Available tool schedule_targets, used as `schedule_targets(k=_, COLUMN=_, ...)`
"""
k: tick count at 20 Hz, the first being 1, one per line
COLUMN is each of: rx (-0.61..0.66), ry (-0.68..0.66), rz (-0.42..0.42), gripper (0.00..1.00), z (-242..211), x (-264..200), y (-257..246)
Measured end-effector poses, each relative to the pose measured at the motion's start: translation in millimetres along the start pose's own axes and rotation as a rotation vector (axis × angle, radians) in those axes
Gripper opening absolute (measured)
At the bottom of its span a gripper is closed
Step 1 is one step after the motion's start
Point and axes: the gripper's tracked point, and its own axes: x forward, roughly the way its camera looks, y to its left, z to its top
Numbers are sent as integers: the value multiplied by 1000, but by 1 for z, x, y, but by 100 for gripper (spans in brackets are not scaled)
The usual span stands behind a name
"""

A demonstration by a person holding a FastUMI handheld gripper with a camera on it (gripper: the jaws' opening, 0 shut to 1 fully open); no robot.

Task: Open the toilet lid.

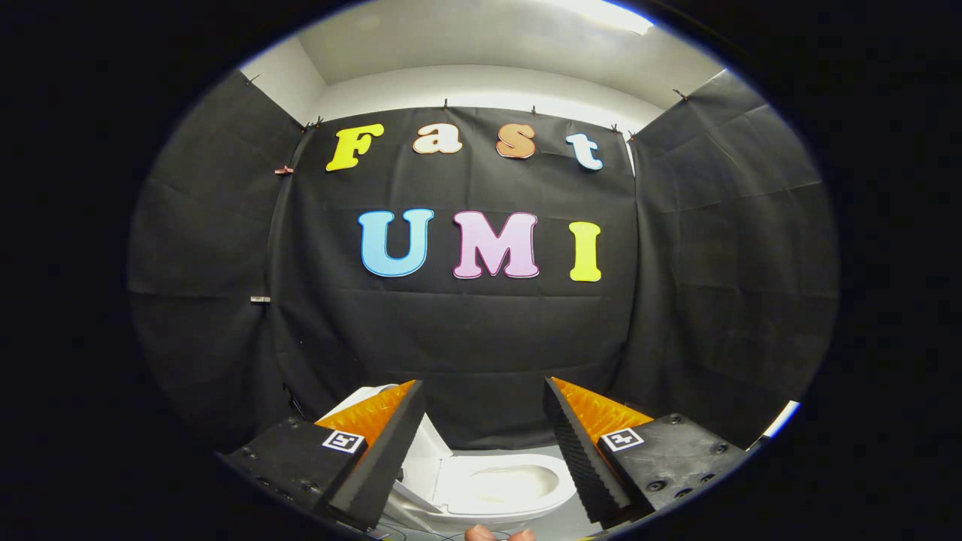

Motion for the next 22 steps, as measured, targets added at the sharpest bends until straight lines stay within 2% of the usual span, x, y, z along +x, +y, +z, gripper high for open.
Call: schedule_targets(k=22, rx=8, ry=-5, rz=-2, gripper=98, z=4, x=-2, y=-3)
